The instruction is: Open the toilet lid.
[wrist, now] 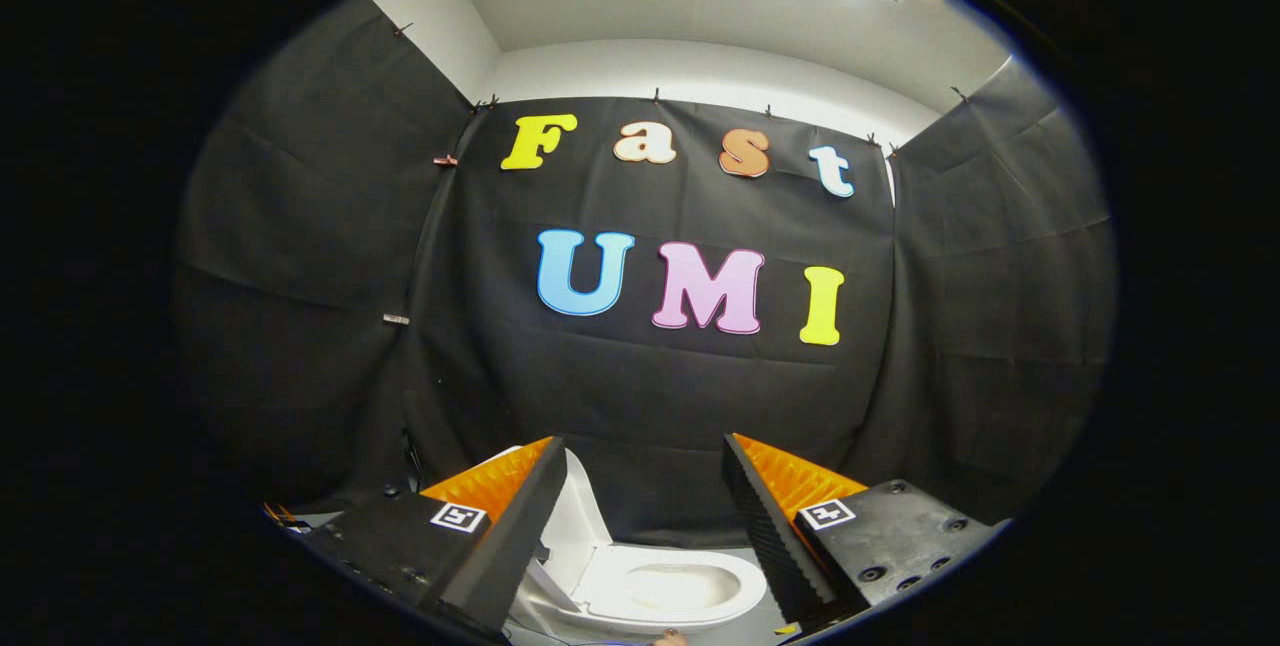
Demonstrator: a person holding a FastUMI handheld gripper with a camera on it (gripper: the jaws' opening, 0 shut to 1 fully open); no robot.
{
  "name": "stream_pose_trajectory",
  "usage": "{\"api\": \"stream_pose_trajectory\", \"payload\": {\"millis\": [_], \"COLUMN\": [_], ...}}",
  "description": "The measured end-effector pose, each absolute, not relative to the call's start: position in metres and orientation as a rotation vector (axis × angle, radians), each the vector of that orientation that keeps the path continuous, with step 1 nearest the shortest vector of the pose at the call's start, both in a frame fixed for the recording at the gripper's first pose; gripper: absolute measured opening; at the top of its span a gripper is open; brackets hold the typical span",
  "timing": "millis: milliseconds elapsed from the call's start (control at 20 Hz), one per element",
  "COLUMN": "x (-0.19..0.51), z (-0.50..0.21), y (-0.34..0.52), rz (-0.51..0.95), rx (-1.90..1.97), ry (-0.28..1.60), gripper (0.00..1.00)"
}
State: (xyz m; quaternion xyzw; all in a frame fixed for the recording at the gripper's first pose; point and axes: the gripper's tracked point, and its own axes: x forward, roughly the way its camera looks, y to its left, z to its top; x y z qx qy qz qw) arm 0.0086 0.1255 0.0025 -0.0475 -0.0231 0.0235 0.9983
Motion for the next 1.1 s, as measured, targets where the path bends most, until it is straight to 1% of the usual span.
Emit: {"api": "stream_pose_trajectory", "payload": {"millis": [1100], "x": [0.0018], "z": [0.0088], "y": [0.1229], "rz": [0.045], "rx": [-0.079], "ry": [-0.059], "gripper": [0.97]}}
